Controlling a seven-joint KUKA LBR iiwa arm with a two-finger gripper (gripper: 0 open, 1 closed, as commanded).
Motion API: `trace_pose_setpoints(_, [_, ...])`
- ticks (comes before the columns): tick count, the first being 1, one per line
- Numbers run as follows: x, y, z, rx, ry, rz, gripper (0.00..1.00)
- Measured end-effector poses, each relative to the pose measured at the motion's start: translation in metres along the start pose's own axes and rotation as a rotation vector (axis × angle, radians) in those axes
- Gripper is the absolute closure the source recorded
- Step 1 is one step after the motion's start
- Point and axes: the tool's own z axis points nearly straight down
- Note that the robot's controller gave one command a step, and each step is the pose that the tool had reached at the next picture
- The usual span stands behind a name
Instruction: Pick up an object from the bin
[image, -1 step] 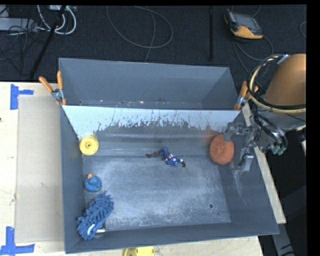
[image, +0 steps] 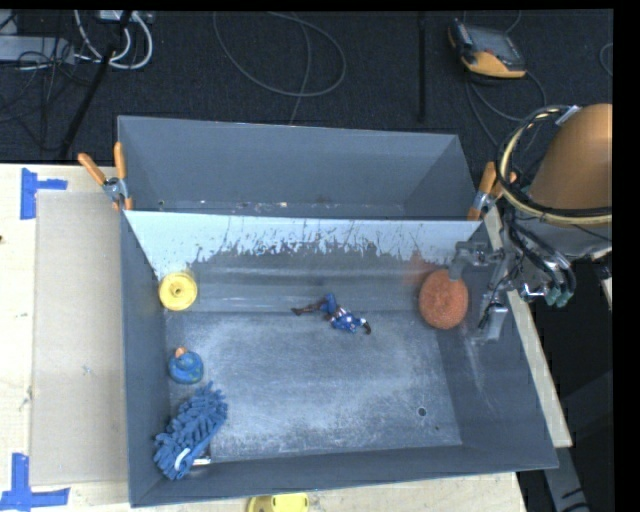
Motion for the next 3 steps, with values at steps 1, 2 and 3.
trace_pose_setpoints(1, [-0.013, 0.049, 0.081, 0.001, -0.004, -0.067, 0.00])
trace_pose_setpoints(2, [-0.014, 0.080, 0.075, -0.001, 0.003, -0.021, 0.00])
trace_pose_setpoints(3, [-0.015, 0.107, 0.079, -0.001, -0.001, -0.206, 0.00])
